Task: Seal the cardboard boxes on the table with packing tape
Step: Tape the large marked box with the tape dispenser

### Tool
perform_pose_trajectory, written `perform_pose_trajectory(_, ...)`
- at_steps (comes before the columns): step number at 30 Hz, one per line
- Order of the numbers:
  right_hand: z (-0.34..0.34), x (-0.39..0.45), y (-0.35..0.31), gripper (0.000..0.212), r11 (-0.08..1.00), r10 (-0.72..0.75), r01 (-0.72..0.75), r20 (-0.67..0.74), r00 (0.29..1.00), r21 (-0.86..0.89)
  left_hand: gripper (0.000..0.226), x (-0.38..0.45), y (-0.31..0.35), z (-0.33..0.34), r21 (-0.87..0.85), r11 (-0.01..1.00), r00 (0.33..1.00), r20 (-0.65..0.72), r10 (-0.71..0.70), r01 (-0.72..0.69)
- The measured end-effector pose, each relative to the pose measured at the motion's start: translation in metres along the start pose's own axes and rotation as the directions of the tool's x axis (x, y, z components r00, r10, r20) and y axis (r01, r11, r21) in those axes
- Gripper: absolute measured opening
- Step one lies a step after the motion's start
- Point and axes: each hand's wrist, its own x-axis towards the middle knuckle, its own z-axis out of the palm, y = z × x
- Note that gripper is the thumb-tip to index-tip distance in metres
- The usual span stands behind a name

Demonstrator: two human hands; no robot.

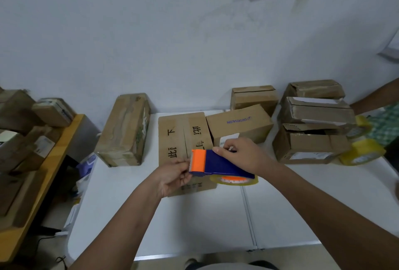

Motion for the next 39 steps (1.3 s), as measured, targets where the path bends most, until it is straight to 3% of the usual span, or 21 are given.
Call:
perform_pose_trajectory(10, 0.009, -0.002, 0.008, 0.044, 0.999, -0.020, 0.018, -0.047, 0.999, -0.040, 0.019, 0.011, -0.004, -0.007, 0.285, 0.942, 0.975, -0.075, 0.207, -0.178)
perform_pose_trajectory(17, 0.008, -0.003, 0.014, 0.046, 0.999, 0.014, -0.015, -0.004, 1.000, -0.052, 0.010, 0.010, 0.004, -0.021, 0.240, 0.944, 0.956, -0.131, 0.262, -0.226)
perform_pose_trajectory(21, -0.011, -0.002, 0.026, 0.044, 0.995, 0.047, -0.041, 0.067, 0.997, -0.087, 0.009, -0.001, 0.020, -0.068, 0.241, 0.928, 0.887, -0.301, 0.349, -0.284)
perform_pose_trajectory(25, -0.025, 0.003, 0.050, 0.047, 0.977, 0.119, -0.091, 0.138, 0.983, -0.193, 0.009, -0.009, 0.011, -0.110, 0.227, 0.952, 0.918, -0.295, 0.267, -0.204)
perform_pose_trajectory(31, -0.023, 0.019, 0.053, 0.048, 0.956, 0.118, -0.077, 0.130, 0.984, -0.284, 0.010, -0.004, -0.012, -0.104, 0.081, 0.982, 0.905, -0.381, 0.191, -0.173)
perform_pose_trajectory(34, -0.015, 0.024, 0.059, 0.056, 0.940, 0.120, -0.088, 0.076, 0.990, -0.329, 0.016, -0.005, -0.022, -0.100, 0.098, 0.974, 0.882, -0.414, 0.225, -0.202)
perform_pose_trajectory(37, -0.009, 0.026, 0.068, 0.083, 0.929, 0.125, -0.096, 0.060, 0.990, -0.358, 0.016, -0.006, -0.033, -0.095, 0.130, 0.959, 0.849, -0.446, 0.284, -0.252)
perform_pose_trajectory(39, -0.007, 0.024, 0.073, 0.088, 0.931, 0.115, -0.083, 0.072, 0.991, -0.355, 0.017, -0.006, -0.038, -0.092, 0.181, 0.943, 0.813, -0.477, 0.332, -0.279)
